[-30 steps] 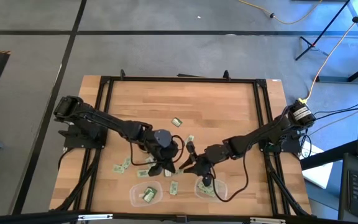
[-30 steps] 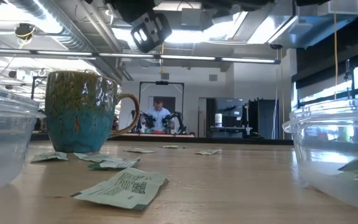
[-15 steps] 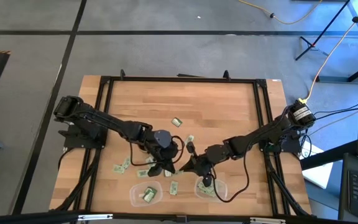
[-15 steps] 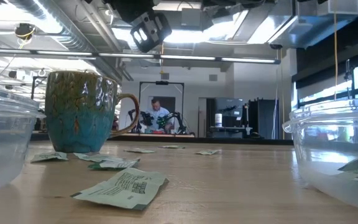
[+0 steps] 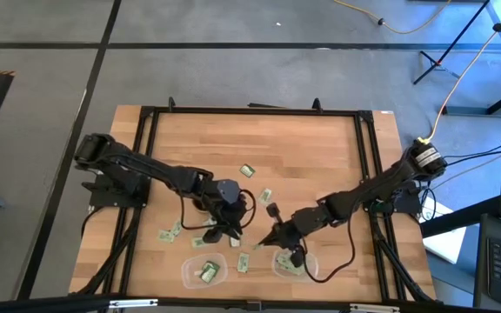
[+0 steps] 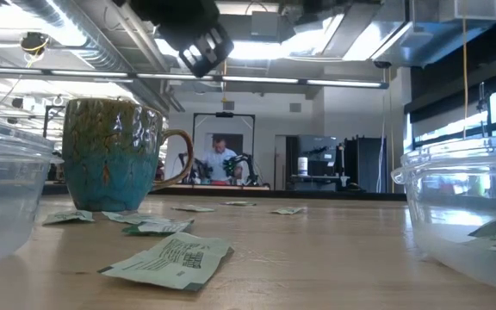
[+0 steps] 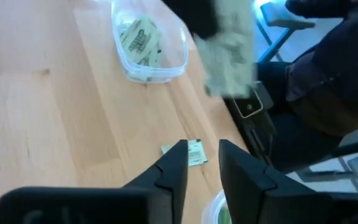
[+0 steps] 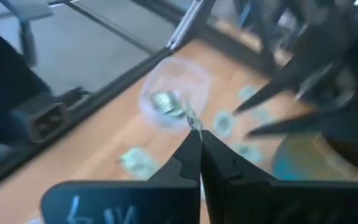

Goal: Pick and place items into bin
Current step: Put the white stevia packet into the right transparent bin

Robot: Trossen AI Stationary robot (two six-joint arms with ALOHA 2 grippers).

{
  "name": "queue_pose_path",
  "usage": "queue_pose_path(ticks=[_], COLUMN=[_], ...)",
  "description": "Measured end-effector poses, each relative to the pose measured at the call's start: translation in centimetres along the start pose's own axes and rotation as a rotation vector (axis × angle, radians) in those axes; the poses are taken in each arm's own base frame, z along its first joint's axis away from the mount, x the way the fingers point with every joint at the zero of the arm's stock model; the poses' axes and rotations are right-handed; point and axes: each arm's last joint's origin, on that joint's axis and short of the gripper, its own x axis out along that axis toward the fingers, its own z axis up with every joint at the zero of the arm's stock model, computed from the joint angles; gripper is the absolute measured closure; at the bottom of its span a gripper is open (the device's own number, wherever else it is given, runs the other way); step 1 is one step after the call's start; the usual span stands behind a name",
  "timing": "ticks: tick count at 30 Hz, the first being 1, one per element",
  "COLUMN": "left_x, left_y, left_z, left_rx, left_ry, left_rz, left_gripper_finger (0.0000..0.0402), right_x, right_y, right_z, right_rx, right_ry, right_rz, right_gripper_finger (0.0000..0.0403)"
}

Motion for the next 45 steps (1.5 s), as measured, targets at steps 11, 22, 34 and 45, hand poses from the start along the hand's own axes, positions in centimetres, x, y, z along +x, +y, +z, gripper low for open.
queue_pose_path(ticks=[11, 22, 34, 45], left_x=[-0.5, -0.6, -0.8, -5.3], left_y=[-0.7, -0.6, -1.4, -7.4], left_z=[0.1, 0.1, -0.3, -0.8], left_rx=[0.196, 0.191, 0.141, 0.167], left_ry=[-0.002, -0.001, 0.031, -0.005], left_rz=[-0.009, -0.003, -0.023, 0.073], left_gripper_finger=[0.0316, 0.0313, 0.0313, 0.0313], right_x=[-1.5, -2.1, -2.3, -1.9], right_y=[4.1, 6.4, 6.7, 6.6], right_z=[-2.9, -4.0, -5.2, -4.6], right_rx=[0.534, 0.832, 0.892, 0.848], right_ry=[0.426, 0.547, 0.590, 0.541], right_rz=[0.059, 0.031, 0.002, 0.142], right_gripper_finger=[0.0401, 0.0398, 0.0353, 0.0253])
